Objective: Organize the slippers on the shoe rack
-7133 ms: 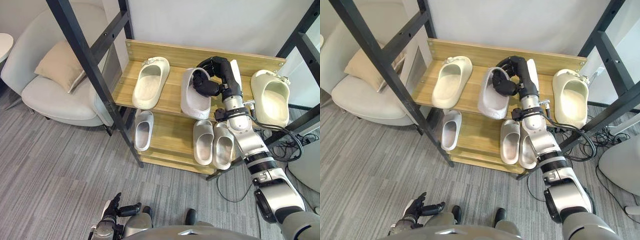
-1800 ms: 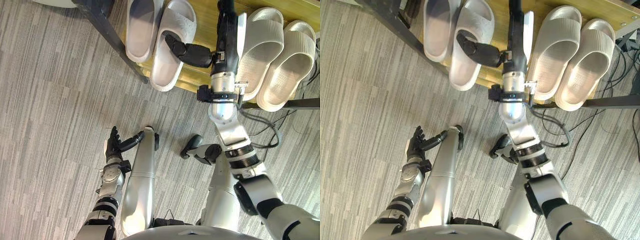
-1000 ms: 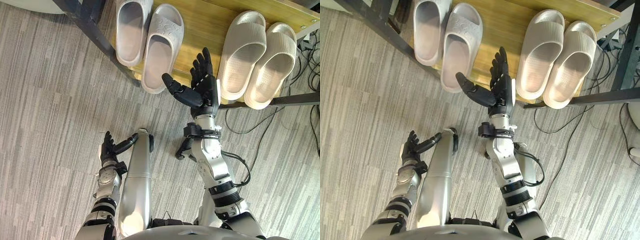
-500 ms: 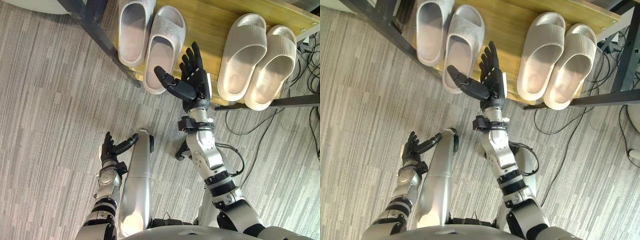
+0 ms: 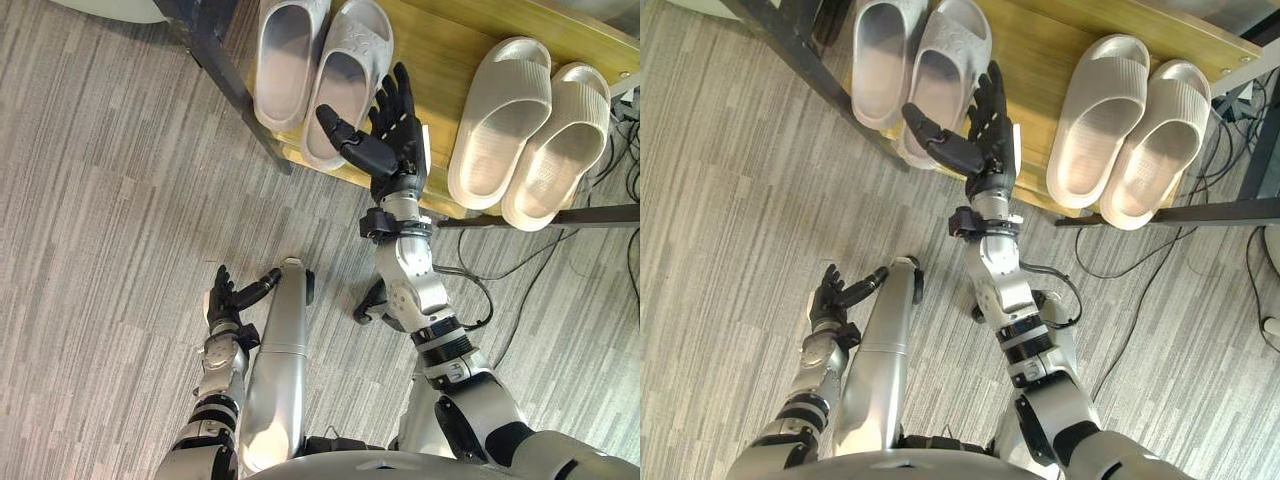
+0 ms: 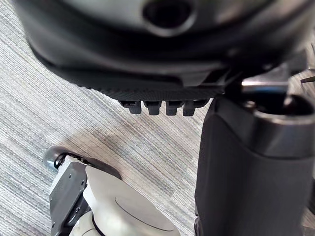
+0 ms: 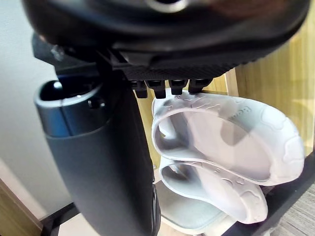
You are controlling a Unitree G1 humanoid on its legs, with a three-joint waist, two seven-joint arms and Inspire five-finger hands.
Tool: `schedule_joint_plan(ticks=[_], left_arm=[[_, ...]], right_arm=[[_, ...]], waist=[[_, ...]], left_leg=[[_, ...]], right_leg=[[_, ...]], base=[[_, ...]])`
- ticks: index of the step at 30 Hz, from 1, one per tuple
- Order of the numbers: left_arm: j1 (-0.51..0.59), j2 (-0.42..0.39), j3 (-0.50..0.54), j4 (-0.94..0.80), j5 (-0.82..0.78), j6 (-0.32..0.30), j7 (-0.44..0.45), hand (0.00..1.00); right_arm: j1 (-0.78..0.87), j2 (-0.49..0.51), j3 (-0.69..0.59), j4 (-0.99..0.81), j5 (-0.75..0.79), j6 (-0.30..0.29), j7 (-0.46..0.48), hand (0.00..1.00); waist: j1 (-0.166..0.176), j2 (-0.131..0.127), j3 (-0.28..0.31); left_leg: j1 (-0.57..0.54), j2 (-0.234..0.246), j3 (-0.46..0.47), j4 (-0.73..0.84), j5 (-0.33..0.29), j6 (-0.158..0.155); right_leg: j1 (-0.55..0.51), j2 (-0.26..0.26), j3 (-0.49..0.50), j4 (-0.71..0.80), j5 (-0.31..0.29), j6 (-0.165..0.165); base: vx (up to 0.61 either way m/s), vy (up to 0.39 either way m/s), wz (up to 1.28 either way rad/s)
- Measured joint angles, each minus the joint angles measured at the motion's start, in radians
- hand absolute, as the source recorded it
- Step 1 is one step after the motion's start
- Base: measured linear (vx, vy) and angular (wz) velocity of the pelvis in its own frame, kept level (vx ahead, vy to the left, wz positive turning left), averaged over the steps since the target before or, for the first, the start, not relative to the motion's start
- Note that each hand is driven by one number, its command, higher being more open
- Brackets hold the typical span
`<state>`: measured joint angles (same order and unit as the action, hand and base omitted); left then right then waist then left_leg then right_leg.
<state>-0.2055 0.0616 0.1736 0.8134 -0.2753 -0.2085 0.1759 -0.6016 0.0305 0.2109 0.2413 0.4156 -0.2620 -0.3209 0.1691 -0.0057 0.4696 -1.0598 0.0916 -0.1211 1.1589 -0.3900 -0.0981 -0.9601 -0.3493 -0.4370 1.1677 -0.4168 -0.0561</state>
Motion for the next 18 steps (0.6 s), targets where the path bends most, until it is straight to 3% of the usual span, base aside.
schedule_joint_plan(ticks=[8,18], left_arm=[[0.001,-0.022,-0.002,0.028,0.0,0.002,-0.002,1.0],[0.005,-0.029,-0.005,0.037,0.0,0.005,-0.008,1.0]], right_arm=[[-0.081,-0.041,-0.046,0.062,0.0,0.014,-0.02,1.0],[-0.109,-0.061,-0.065,0.086,-0.001,0.023,-0.03,1.0]], waist=[[0.023,0.03,-0.016],[0.031,0.043,-0.023]], left_leg=[[-0.001,-0.004,-0.002,0.002,0.0,0.0],[0.002,-0.004,-0.003,0.01,0.0,0.0]], right_leg=[[0.0,-0.004,-0.001,0.004,-0.002,-0.002],[0.004,-0.006,0.0,0.014,-0.004,-0.008]], base=[[0.0,0.004,0.0],[0.0,0.003,0.0]])
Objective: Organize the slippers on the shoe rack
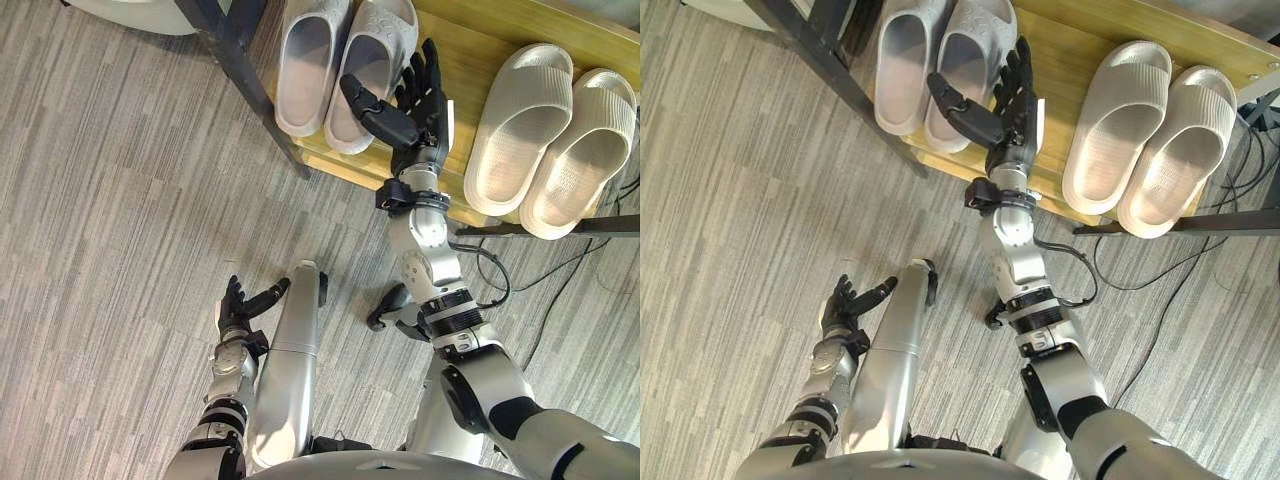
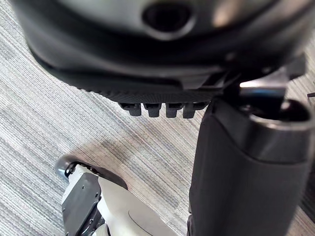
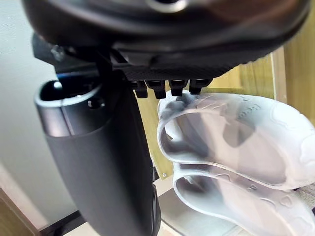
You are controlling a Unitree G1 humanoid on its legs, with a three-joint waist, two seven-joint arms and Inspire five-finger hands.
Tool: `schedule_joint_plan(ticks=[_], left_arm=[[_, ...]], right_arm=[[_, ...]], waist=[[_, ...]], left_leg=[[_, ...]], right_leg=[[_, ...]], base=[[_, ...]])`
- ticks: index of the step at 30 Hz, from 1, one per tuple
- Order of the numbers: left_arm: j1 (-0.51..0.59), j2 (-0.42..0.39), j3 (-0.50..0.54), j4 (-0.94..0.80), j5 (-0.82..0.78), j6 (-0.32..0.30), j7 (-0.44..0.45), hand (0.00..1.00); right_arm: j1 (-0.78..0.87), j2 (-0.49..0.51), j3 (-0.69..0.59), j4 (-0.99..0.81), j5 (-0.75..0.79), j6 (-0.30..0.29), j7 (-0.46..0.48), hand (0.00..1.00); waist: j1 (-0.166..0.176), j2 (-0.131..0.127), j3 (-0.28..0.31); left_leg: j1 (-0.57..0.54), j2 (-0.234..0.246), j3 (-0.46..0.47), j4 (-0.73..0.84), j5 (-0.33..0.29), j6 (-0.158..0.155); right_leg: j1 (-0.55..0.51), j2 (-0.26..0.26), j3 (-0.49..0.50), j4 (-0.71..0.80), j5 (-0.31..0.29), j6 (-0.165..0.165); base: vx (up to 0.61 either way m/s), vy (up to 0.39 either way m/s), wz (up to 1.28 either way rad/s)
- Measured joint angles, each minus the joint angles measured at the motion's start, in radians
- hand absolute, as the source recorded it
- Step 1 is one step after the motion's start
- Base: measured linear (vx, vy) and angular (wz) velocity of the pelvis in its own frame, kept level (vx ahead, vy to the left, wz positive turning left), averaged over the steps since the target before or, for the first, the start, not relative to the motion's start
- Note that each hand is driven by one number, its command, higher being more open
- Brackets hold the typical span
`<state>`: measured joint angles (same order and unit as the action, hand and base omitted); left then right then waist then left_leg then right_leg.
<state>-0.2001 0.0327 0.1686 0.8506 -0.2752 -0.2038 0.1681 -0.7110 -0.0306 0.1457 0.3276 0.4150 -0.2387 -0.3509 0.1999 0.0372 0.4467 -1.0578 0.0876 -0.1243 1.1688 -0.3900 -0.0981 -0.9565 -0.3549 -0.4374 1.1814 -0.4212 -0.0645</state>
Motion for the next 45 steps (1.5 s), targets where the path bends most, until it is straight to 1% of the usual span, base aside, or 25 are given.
schedule_joint_plan(ticks=[5,9,11,12,14,15,17,21,22,23,25,26,28,29,30,31,32,34,36,38,40,41,44,45], left_arm=[[0.002,0.001,0.0,-0.001,-0.001,0.017,0.001,1.0],[0.001,0.002,0.0,-0.002,-0.001,0.018,0.002,1.0],[0.001,0.003,0.0,-0.004,-0.001,0.018,0.002,1.0],[0.001,0.005,0.0,-0.003,-0.001,0.018,0.002,1.0],[0.002,0.005,-0.001,-0.003,-0.001,0.018,0.002,1.0],[0.013,0.005,-0.017,-0.002,0.0,0.017,-0.004,1.0],[0.027,0.004,-0.039,-0.003,0.0,0.017,-0.009,1.0],[0.054,0.015,-0.093,0.008,0.011,0.018,-0.017,1.0],[0.074,0.031,-0.12,0.02,0.013,0.017,-0.02,1.0],[0.077,0.033,-0.123,0.025,0.013,0.017,-0.02,1.0],[0.086,0.05,-0.141,0.052,0.013,0.018,-0.022,1.0],[0.096,0.063,-0.164,0.07,0.015,0.018,-0.024,1.0],[0.107,0.07,-0.175,0.079,0.025,0.019,-0.026,1.0],[0.119,0.079,-0.196,0.092,0.037,0.02,-0.027,1.0],[0.121,0.081,-0.199,0.097,0.044,0.021,-0.028,1.0],[0.13,0.085,-0.21,0.114,0.059,0.026,-0.03,1.0],[0.145,0.091,-0.227,0.117,0.076,0.033,-0.035,1.0],[0.161,0.096,-0.236,0.129,0.093,0.037,-0.044,1.0],[0.185,0.096,-0.238,0.149,0.113,0.042,-0.05,1.0],[0.196,0.093,-0.24,0.156,0.125,0.047,-0.056,1.0],[0.216,0.09,-0.242,0.157,0.146,0.059,-0.067,1.0],[0.222,0.087,-0.244,0.158,0.155,0.062,-0.07,1.0],[0.23,0.077,-0.253,0.178,0.171,0.065,-0.075,1.0],[0.232,0.077,-0.262,0.179,0.172,0.066,-0.077,1.0]], right_arm=[[0.016,0.0,0.001,-0.013,-0.044,0.01,-0.002,1.0],[0.08,0.003,0.003,-0.093,-0.111,0.021,-0.002,1.0],[0.141,0.003,0.009,-0.161,-0.175,0.027,-0.004,1.0],[0.173,0.002,0.018,-0.194,-0.207,0.03,-0.004,1.0],[0.211,0.001,0.031,-0.227,-0.243,0.031,-0.007,1.0],[0.255,0.001,0.046,-0.262,-0.281,0.033,-0.008,1.0],[0.305,-0.001,0.058,-0.308,-0.317,0.037,-0.009,1.0],[0.37,-0.025,0.078,-0.348,-0.412,0.037,-0.005,1.0],[0.412,-0.052,0.094,-0.353,-0.465,0.037,-0.001,1.0],[0.422,-0.058,0.098,-0.353,-0.474,0.037,0.0,1.0],[0.476,-0.095,0.113,-0.352,-0.523,0.038,0.008,1.0],[0.521,-0.123,0.118,-0.347,-0.554,0.038,0.023,1.0],[0.553,-0.139,0.118,-0.333,-0.584,0.038,0.034,1.0],[0.595,-0.161,0.115,-0.311,-0.613,0.039,0.049,1.0],[0.61,-0.167,0.114,-0.302,-0.618,0.039,0.056,1.0],[0.646,-0.176,0.112,-0.284,-0.63,0.041,0.075,1.0],[0.684,-0.178,0.11,-0.265,-0.633,0.041,0.096,1.0],[0.733,-0.176,0.11,-0.234,-0.633,0.042,0.12,1.0],[0.783,-0.172,0.11,-0.173,-0.651,0.045,0.154,1.0],[0.81,-0.17,0.11,-0.143,-0.652,0.055,0.173,1.0],[0.834,-0.163,0.109,-0.101,-0.651,0.071,0.199,1.0],[0.849,-0.16,0.108,-0.082,-0.651,0.076,0.203,1.0],[0.884,-0.15,0.106,-0.027,-0.649,0.085,0.234,1.0],[0.891,-0.144,0.106,-0.01,-0.647,0.087,0.242,1.0]], waist=[[-0.007,0.001,0.0],[-0.017,0.001,0.0],[-0.028,0.001,0.0],[-0.039,0.0,0.001],[-0.048,0.0,0.001],[-0.057,0.0,0.001],[-0.062,-0.001,0.0],[-0.078,-0.006,-0.002],[-0.09,-0.015,-0.011],[-0.093,-0.017,-0.014],[-0.098,-0.035,-0.029],[-0.101,-0.044,-0.042],[-0.104,-0.049,-0.051],[-0.106,-0.057,-0.071],[-0.107,-0.061,-0.078],[-0.111,-0.065,-0.094],[-0.12,-0.067,-0.116],[-0.127,-0.067,-0.142],[-0.137,-0.06,-0.182],[-0.141,-0.055,-0.204],[-0.153,-0.044,-0.228],[-0.154,-0.038,-0.238],[-0.155,-0.021,-0.264],[-0.156,-0.018,-0.271]], left_leg=[[0.038,0.0,0.001,-0.008,0.0,0.0],[0.084,0.0,0.006,-0.032,0.001,0.0],[0.117,0.0,0.008,-0.055,0.003,-0.001],[0.141,0.0,0.01,-0.073,0.005,0.0],[0.169,0.001,0.015,-0.094,0.007,0.0],[0.213,0.009,0.027,-0.123,0.007,0.001],[0.271,0.018,0.036,-0.164,0.008,0.002],[0.378,0.015,0.041,-0.242,0.018,0.0],[0.433,0.011,0.041,-0.305,0.035,0.0],[0.444,0.011,0.041,-0.318,0.04,0.001],[0.503,0.012,0.051,-0.403,0.071,0.004],[0.549,0.011,0.057,-0.469,0.095,0.007],[0.59,0.01,0.061,-0.522,0.115,0.01],[0.637,0.009,0.072,-0.589,0.143,0.014],[0.658,0.008,0.078,-0.616,0.154,0.017],[0.699,0.005,0.086,-0.674,0.176,0.019],[0.734,0.003,0.092,-0.727,0.197,0.021],[0.786,0.002,0.108,-0.803,0.226,0.023],[0.845,0.005,0.124,-0.884,0.256,0.023],[0.881,0.007,0.14,-0.936,0.275,0.023],[0.925,0.008,0.153,-0.999,0.3,0.022],[0.951,0.008,0.163,-1.03,0.313,0.022],[1.005,0.008,0.175,-1.079,0.326,0.02],[1.016,0.007,0.176,-1.083,0.326,0.02]], right_leg=[[0.038,0.0,0.0,-0.004,-0.004,0.002],[0.08,0.002,-0.002,-0.024,-0.004,0.004],[0.112,0.005,-0.005,-0.044,-0.002,0.006],[0.134,0.008,-0.007,-0.06,0.003,0.008],[0.159,0.012,-0.007,-0.08,0.006,0.013],[0.195,0.022,-0.005,-0.109,0.011,0.019],[0.245,0.038,-0.004,-0.153,0.019,0.026],[0.345,0.045,-0.015,-0.218,0.028,0.036],[0.401,0.054,-0.027,-0.277,0.045,0.046],[0.413,0.057,-0.03,-0.292,0.051,0.046],[0.465,0.075,-0.036,-0.375,0.085,0.055],[0.509,0.087,-0.044,-0.441,0.111,0.062],[0.546,0.099,-0.049,-0.497,0.135,0.068],[0.586,0.114,-0.05,-0.567,0.166,0.074],[0.602,0.117,-0.049,-0.591,0.177,0.075],[0.636,0.127,-0.049,-0.645,0.201,0.08],[0.665,0.137,-0.049,-0.695,0.223,0.085],[0.704,0.153,-0.046,-0.768,0.257,0.09],[0.756,0.179,-0.04,-0.861,0.3,0.098],[0.784,0.194,-0.032,-0.919,0.329,0.101],[0.828,0.215,-0.027,-1.001,0.371,0.106],[0.853,0.226,-0.022,-1.043,0.393,0.108],[0.927,0.253,-0.017,-1.161,0.451,0.111],[0.945,0.259,-0.016,-1.186,0.461,0.112]], base=[[0.0,0.0,0.0],[0.0,0.0,0.0],[0.02,-0.007,0.01],[0.05,-0.014,0.02],[0.06,-0.014,-0.04],[0.06,-0.009,-0.15],[0.08,-0.01,-0.14],[0.11,-0.012,0.05],[0.09,0.005,0.1],[0.08,0.023,0.09],[0.08,0.031,0.0],[0.07,0.028,-0.01],[0.08,0.048,-0.02],[0.07,0.056,-0.06],[0.07,0.052,-0.09],[0.07,0.048,-0.07],[0.08,0.048,-0.07],[0.08,0.034,-0.13],[0.07,0.03,-0.19],[0.07,0.023,-0.19],[0.05,0.008,-0.19],[0.03,0.003,-0.17],[0.02,0.003,-0.12],[0.01,0.004,-0.05]])
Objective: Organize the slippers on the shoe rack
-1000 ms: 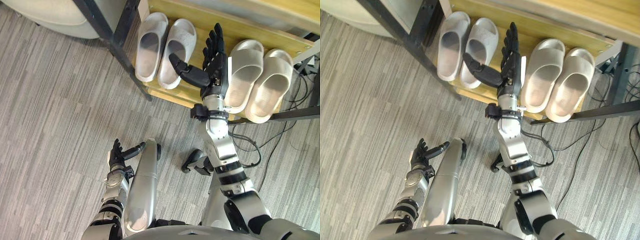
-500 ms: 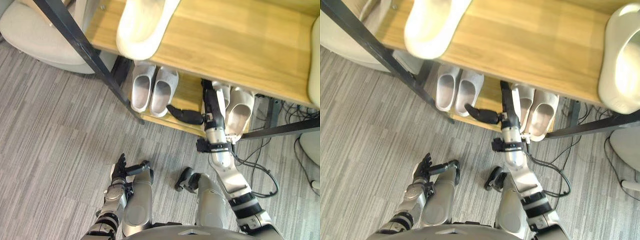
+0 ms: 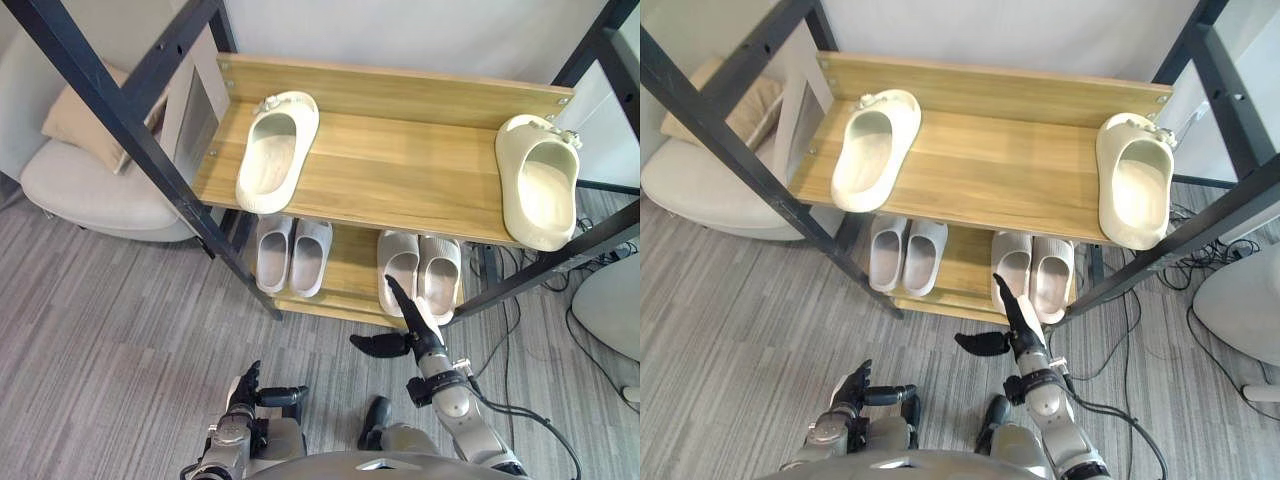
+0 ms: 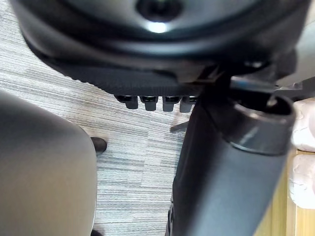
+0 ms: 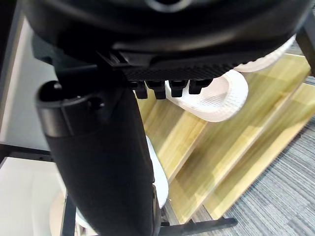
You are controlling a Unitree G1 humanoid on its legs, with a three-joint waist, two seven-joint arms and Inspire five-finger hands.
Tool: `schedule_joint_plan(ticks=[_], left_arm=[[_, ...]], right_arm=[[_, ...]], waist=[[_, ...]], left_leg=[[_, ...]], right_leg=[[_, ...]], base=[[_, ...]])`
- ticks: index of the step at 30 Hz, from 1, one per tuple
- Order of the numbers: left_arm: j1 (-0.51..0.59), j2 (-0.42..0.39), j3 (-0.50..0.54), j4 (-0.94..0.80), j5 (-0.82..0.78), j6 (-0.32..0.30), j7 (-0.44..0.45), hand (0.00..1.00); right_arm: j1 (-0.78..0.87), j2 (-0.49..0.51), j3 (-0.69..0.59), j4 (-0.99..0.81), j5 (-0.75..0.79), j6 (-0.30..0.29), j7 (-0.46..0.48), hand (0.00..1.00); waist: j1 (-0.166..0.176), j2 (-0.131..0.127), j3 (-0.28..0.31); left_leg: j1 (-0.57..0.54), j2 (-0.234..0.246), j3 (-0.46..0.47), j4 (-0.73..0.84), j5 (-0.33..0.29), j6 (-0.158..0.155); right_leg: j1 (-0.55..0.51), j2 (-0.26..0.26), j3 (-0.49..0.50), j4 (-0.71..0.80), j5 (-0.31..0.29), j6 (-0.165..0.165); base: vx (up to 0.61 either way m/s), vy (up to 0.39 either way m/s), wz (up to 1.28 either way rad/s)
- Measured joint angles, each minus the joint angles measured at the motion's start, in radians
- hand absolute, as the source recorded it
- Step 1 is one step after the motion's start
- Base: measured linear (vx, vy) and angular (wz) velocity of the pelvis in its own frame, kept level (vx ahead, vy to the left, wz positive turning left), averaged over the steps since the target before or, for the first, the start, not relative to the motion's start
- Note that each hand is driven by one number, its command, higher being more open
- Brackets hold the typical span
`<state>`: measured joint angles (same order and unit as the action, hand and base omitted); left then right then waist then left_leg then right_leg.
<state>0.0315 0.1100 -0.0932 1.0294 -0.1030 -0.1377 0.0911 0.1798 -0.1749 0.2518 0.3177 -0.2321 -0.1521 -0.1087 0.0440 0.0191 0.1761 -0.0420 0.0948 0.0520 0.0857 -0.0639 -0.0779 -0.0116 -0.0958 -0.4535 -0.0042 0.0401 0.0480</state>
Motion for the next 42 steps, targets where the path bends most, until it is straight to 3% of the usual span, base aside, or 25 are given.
schedule_joint_plan(ticks=[5,11,21,25,29,32,34,42], left_arm=[[0.012,-0.004,0.0,0.0,0.015,0.004,-0.01,1.0],[0.015,-0.008,0.002,0.006,0.027,0.008,-0.014,1.0],[0.027,0.0,-0.015,-0.031,0.057,0.007,-0.03,1.0],[0.092,0.03,-0.114,-0.195,0.056,0.006,-0.045,1.0],[0.251,0.089,-0.238,-0.56,-0.011,-0.011,-0.133,1.0],[0.295,0.151,-0.338,-0.748,-0.091,-0.015,-0.209,1.0],[0.294,0.178,-0.398,-0.831,-0.173,-0.015,-0.264,1.0],[0.205,0.177,-0.565,-1.058,-0.341,-0.013,-0.336,1.0]], right_arm=[[0.012,0.031,-0.001,0.08,0.028,0.009,0.032,1.0],[0.015,0.055,-0.078,0.247,0.09,0.031,0.057,1.0],[0.006,0.061,-0.102,0.408,0.149,0.056,0.067,1.0],[0.008,0.059,-0.118,0.422,0.153,0.06,0.066,1.0],[0.011,0.047,-0.124,0.421,0.158,0.057,0.081,1.0],[0.012,0.04,-0.133,0.421,0.164,0.054,0.106,1.0],[0.011,0.031,-0.132,0.423,0.167,0.052,0.124,1.0],[-0.001,0.012,-0.128,0.443,0.157,0.052,0.133,1.0]], waist=[[-0.001,0.003,-0.021],[-0.002,-0.003,-0.031],[-0.004,-0.016,-0.03],[-0.005,-0.017,-0.028],[-0.004,-0.015,-0.027],[-0.002,-0.002,-0.023],[-0.003,0.008,-0.028],[-0.016,0.025,-0.038]], left_leg=[[0.049,-0.005,0.02,-0.024,0.002,-0.002],[0.089,-0.007,0.024,-0.04,0.003,0.001],[0.122,-0.02,0.029,-0.062,0.01,0.013],[0.127,-0.027,0.022,-0.063,0.011,0.02],[0.129,-0.042,0.006,-0.065,0.012,0.03],[0.129,-0.052,-0.001,-0.068,0.014,0.036],[0.13,-0.056,-0.002,-0.072,0.016,0.04],[0.159,-0.062,0.002,-0.093,0.022,0.048]], right_leg=[[0.061,0.02,0.018,-0.081,0.039,-0.002],[0.09,0.024,0.028,-0.084,0.039,-0.002],[0.104,0.016,0.04,-0.085,0.042,0.002],[0.113,0.01,0.035,-0.085,0.043,0.003],[0.119,-0.006,0.018,-0.085,0.044,0.007],[0.122,-0.015,0.013,-0.085,0.045,0.013],[0.122,-0.019,0.012,-0.084,0.046,0.016],[0.139,-0.025,0.012,-0.082,0.045,0.02]], base=[[0.0,0.004,-0.11],[-0.01,0.008,-0.03],[-0.01,0.03,-0.03],[0.01,0.023,0.05],[-0.01,0.053,0.12],[-0.01,0.045,0.07],[0.0,0.022,0.02],[0.0,0.001,0.0]])
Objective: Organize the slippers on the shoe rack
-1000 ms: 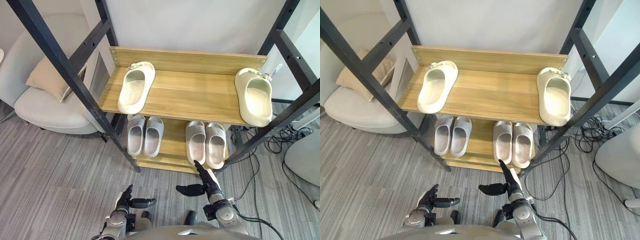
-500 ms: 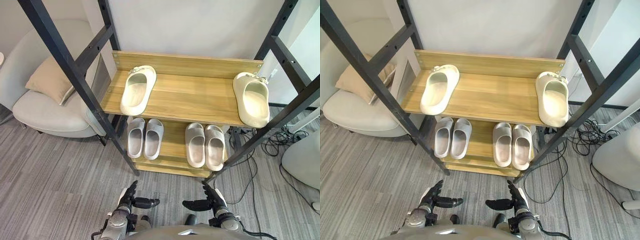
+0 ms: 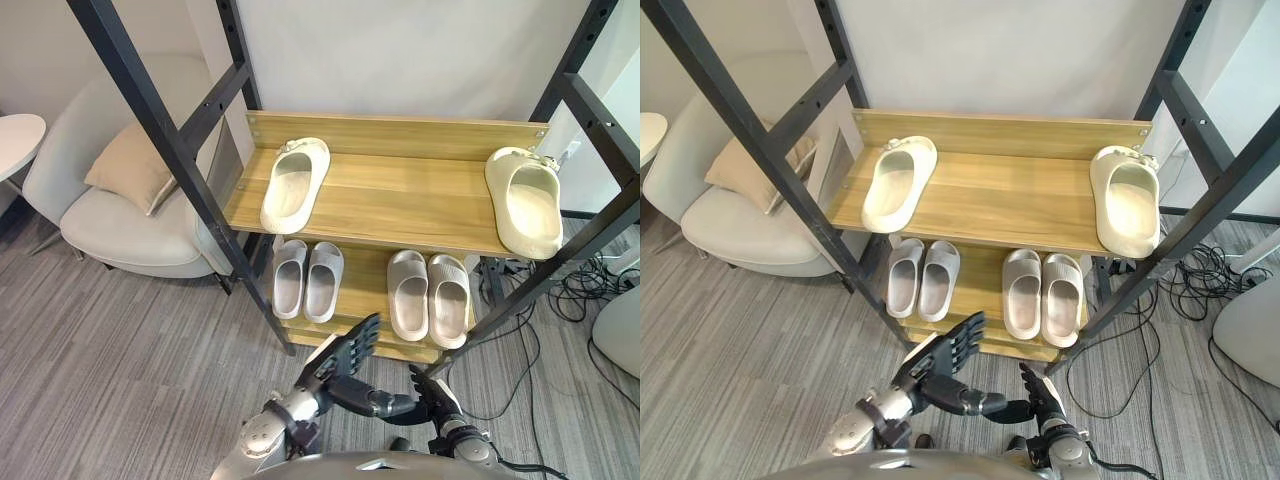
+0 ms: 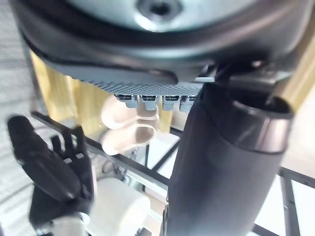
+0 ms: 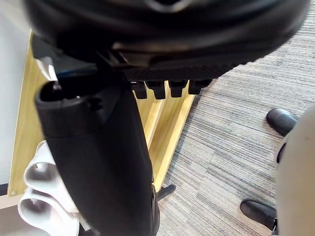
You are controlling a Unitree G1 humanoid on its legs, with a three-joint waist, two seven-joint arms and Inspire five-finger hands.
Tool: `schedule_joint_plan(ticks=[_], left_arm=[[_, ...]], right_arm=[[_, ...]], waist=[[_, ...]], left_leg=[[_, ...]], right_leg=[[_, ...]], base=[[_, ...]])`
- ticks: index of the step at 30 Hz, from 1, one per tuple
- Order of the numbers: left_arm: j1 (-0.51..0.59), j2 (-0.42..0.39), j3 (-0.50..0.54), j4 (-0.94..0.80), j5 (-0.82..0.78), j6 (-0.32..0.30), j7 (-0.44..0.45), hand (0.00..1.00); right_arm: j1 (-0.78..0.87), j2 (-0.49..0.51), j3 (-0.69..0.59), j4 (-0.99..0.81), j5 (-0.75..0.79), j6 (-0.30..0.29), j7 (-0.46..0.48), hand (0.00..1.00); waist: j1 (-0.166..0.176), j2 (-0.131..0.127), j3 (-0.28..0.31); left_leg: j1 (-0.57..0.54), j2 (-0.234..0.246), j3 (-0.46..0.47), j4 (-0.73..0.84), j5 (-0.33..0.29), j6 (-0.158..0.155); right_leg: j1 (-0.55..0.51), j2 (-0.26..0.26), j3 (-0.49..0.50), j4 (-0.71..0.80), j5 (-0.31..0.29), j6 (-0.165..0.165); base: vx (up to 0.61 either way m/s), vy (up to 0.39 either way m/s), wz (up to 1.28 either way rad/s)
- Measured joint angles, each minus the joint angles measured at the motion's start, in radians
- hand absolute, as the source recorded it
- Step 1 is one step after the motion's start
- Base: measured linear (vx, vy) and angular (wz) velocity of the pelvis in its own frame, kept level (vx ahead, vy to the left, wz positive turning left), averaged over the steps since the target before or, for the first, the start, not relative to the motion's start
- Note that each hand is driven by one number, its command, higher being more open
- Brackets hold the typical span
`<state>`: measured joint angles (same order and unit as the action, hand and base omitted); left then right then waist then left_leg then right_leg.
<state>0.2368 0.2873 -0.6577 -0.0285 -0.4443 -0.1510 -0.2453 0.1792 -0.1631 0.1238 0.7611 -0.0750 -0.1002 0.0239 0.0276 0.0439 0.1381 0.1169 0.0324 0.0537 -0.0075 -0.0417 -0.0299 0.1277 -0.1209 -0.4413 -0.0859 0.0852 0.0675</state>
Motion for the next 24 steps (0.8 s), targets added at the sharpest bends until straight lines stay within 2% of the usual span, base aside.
schedule_joint_plan(ticks=[8,11,16,24], left_arm=[[-0.071,-0.018,-0.002,-0.226,-0.126,0.001,0.02,1.0],[-0.115,-0.04,0.006,-0.325,-0.137,-0.001,0.05,1.0],[-0.188,-0.061,0.015,-0.383,-0.134,-0.024,0.113,1.0],[-0.295,-0.079,0.175,-0.384,0.003,-0.058,0.253,1.0]], right_arm=[[-0.018,0.0,0.008,0.039,-0.002,0.002,-0.008,1.0],[-0.019,-0.001,0.016,0.044,-0.002,0.004,-0.015,1.0],[-0.028,0.0,0.026,0.064,-0.001,0.005,-0.025,1.0],[-0.03,0.0,0.055,0.071,-0.001,0.004,-0.028,1.0]], waist=[[-0.004,0.016,-0.022],[0.001,0.013,-0.025],[0.004,0.007,-0.03],[0.013,0.002,-0.047]], left_leg=[[0.001,0.004,0.008,-0.004,0.0,0.0],[0.0,0.004,0.008,-0.002,0.0,0.0],[0.003,0.003,-0.001,0.003,-0.001,0.0],[-0.003,0.003,-0.013,0.009,-0.001,0.0]], right_leg=[[-0.001,-0.001,0.007,0.0,0.0,0.001],[0.0,-0.002,0.007,0.001,0.0,0.001],[0.012,-0.003,-0.001,0.001,-0.001,0.002],[0.016,-0.004,-0.013,0.001,-0.002,0.003]], base=[[0.0,0.003,-0.02],[0.0,0.0,0.0],[-0.02,0.003,0.05],[-0.01,0.001,0.03]])
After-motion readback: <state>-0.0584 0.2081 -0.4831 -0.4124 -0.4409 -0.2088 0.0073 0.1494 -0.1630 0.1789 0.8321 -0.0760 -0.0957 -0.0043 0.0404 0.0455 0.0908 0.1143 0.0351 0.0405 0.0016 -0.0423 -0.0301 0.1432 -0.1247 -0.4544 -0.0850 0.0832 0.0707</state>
